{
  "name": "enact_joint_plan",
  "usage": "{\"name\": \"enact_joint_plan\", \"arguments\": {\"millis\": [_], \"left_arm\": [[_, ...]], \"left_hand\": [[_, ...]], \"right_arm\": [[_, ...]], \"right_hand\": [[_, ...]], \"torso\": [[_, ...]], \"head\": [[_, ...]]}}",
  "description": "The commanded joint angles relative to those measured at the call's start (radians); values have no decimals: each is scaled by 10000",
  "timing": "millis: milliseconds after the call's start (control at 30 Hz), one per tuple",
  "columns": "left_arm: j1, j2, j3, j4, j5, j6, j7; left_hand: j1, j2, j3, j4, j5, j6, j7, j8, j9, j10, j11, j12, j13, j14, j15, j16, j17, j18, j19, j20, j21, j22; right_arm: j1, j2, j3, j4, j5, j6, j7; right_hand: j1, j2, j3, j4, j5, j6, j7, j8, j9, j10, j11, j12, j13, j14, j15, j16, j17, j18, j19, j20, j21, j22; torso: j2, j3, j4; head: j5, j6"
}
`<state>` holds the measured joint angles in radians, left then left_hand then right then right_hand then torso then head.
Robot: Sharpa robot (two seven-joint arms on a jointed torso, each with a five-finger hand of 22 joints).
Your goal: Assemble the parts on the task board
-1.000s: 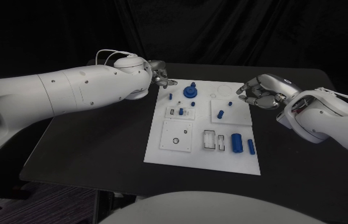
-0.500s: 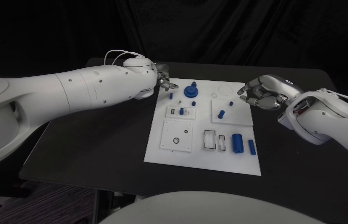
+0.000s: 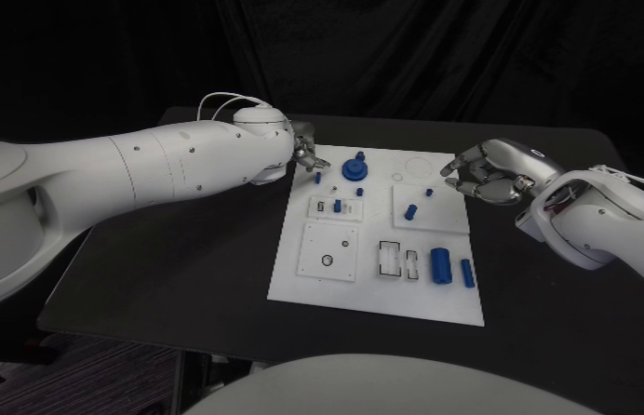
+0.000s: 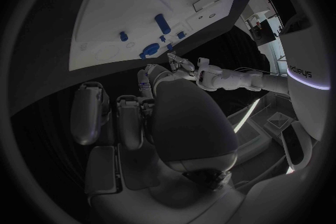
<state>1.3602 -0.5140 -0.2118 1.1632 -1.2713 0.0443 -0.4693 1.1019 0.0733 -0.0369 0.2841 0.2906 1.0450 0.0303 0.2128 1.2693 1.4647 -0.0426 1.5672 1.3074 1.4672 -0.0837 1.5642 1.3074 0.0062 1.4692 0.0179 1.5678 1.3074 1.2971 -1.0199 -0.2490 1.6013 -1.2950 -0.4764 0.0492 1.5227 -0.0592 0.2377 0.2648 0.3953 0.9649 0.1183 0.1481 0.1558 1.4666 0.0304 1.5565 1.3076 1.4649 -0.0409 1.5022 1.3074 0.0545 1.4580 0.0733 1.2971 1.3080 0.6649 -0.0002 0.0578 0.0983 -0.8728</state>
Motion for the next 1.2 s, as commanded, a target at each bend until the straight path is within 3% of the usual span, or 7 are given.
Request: {"name": "enact_joint_plan", "arguments": {"millis": [33, 533, 1200], "left_arm": [[-25, 35, 6, -26, -54, 208, 85], [-165, 108, 6, -171, -54, 254, 275], [-211, 138, 6, -216, -53, 328, 398]], "left_hand": [[84, -7, -49, 21, 54, -102, 0, -61, 14, 1061, 60, 36, 2634, 1036, 55, 66, 2634, -62, 1016, 74, 30, 2634], [154, 14, -45, 20, 140, -438, 115, -273, 49, 1061, 156, 36, 2634, 1036, 134, 66, 2634, -62, 1016, 148, 30, 2634], [208, 49, -18, 16, 216, -612, 176, -387, 62, 1061, 216, 36, 2634, 1036, 187, 66, 2634, -62, 1016, 199, 30, 2634]], "right_arm": [[-19, -11, 8, 25, -16, -133, -3], [-19, -11, 8, 14, -16, -103, -24], [-19, 14, 8, -14, -16, -40, -68]], "right_hand": [[76, -4, 51, -9, 37, 66, 12, -27, -17, 784, 56, -54, 2351, 853, 63, -29, 1892, 109, -63, 3, -32, 1608], [76, -4, 51, -9, 37, 66, 12, -27, -17, 784, 56, -54, 2351, 853, 63, -29, 1892, 109, -63, 3, -32, 1608], [75, -9, 66, -12, 61, 62, 16, -34, -21, 777, 59, -59, 2343, 849, 63, -41, 1880, 114, -72, 1, -59, 1601]], "torso": [[0, 6, 32], [-12, 1, 4], [-17, 2, 12]], "head": [[-26, 2], [11, 2], [45, 2]]}}
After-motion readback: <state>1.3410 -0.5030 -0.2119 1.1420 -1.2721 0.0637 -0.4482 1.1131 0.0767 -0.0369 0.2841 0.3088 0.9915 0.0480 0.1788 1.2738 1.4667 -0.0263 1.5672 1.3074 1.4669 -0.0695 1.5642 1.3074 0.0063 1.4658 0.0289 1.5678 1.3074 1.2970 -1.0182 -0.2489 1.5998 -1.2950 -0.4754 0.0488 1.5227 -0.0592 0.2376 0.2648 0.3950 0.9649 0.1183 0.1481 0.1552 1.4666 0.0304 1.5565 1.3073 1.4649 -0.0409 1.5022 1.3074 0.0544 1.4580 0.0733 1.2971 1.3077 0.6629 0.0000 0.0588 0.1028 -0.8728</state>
